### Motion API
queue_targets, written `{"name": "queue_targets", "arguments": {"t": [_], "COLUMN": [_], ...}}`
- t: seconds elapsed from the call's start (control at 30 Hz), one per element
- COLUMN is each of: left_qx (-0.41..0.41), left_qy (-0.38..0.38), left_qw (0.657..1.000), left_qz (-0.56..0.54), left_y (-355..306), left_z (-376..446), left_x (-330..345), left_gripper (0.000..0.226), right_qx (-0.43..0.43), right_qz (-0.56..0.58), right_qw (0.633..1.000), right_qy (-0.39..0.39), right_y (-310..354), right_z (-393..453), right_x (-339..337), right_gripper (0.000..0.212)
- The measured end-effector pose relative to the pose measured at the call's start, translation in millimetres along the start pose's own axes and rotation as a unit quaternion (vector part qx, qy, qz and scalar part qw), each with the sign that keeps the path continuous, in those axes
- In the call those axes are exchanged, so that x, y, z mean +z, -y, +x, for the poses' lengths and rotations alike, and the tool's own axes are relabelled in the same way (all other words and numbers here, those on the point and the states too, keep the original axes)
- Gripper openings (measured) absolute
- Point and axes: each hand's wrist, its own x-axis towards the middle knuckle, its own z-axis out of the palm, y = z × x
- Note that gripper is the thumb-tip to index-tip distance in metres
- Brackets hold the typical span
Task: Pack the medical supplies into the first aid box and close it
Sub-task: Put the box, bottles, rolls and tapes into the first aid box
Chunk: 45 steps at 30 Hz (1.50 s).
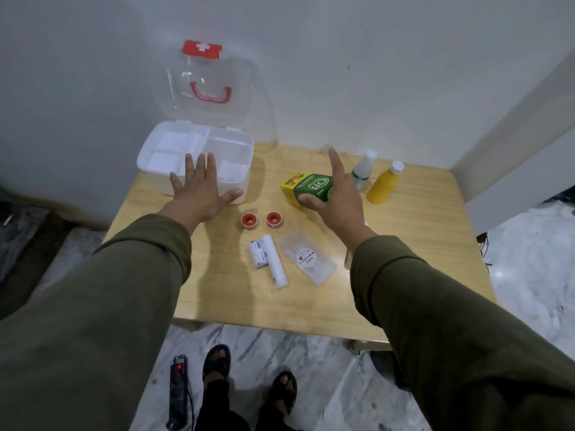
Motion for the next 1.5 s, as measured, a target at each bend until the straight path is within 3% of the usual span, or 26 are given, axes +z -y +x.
{"name": "queue_targets", "arguments": {"t": [0.17,0.37,0.73,1.1,1.5], "left_qx": [0.009,-0.001,0.024,0.073,0.073], "left_qy": [-0.012,-0.024,0.056,0.092,0.088], "left_qw": [1.0,1.0,0.998,0.992,0.99], "left_qz": [-0.019,-0.008,0.003,-0.046,-0.08], "left_y": [10.5,48.7,118.6,135.2,135.4], "left_z": [-2.1,4.9,35.7,55.8,59.3], "left_x": [-21.0,-52.4,-65.9,-55.8,-54.4], "left_gripper": [0.095,0.093,0.101,0.11,0.12], "right_qx": [-0.036,-0.055,-0.015,-0.082,-0.031], "right_qz": [0.065,0.066,0.009,-0.255,-0.193], "right_qw": [0.996,0.996,1.0,0.963,0.971], "right_qy": [-0.05,-0.03,-0.004,0.016,0.135], "right_y": [44.8,96.0,144.6,148.1,160.1], "right_z": [21.9,42.8,56.2,65.3,84.1], "right_x": [-26.1,-11.5,49.0,46.1,73.4], "right_gripper": [0.097,0.069,0.085,0.083,0.091]}}
